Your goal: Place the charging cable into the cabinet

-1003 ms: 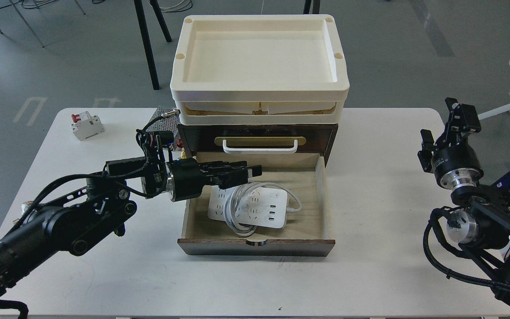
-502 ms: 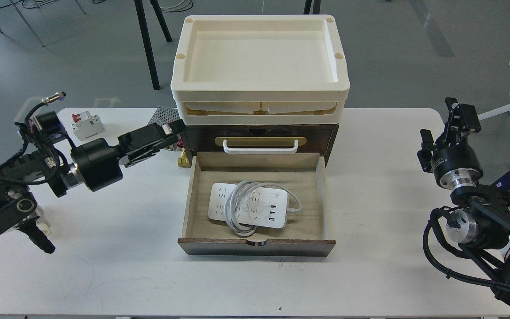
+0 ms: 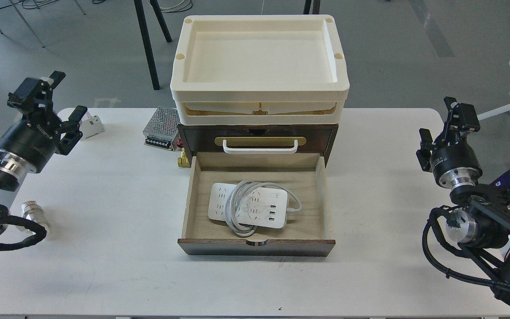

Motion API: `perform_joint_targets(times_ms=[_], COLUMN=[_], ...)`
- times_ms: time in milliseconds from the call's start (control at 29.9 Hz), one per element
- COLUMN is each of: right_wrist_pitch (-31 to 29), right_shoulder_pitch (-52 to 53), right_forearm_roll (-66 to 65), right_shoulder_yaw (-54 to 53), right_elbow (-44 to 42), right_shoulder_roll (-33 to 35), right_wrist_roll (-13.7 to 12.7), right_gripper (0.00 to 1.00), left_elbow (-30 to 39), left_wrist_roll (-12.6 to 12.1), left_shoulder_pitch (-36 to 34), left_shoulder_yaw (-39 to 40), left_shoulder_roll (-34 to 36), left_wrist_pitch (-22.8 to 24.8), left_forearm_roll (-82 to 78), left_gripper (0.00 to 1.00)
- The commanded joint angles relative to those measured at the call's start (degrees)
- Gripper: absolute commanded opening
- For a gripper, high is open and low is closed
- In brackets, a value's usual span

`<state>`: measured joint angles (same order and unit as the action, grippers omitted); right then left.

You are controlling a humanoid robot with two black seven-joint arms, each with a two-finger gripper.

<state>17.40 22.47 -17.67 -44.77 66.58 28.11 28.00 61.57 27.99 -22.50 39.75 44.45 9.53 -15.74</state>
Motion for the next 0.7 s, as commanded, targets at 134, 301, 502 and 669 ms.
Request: perform_joint_targets(times_ms=[134,301,502,669], right_wrist_pitch=[0.0,0.0,0.0,0.0], right_shoulder_pitch=[0.1,0.0,0.0,0.0], right_forearm_roll=[0.0,0.0,0.0,0.0], right_shoulder_yaw=[-0.1,0.0,0.0,0.0], right_elbow=[0.9,1.2,1.2,1.3], right_shoulder_roll=[0.0,0.0,0.0,0.0], right_wrist_roll=[0.0,0.0,0.0,0.0], right_gripper=[0.99,0.99,0.99,0.99], left_elbow=[-14.4,-15.5,-16.0,-16.1], left_wrist_roll=[0.0,0.0,0.0,0.0], left_shoulder_pitch=[-0.8,-1.9,-2.8,-3.2], left_shoulder_yaw=[3.5,5.1,4.4,4.3], left_shoulder_roll=[-9.5,-10.1,-10.3,-10.6], left_wrist_pitch=[3.7,4.4,4.4,4.4], left_forearm_roll=[3.1,3.1,2.6,2.5], left_gripper=[0.94,0.94,0.94,0.94])
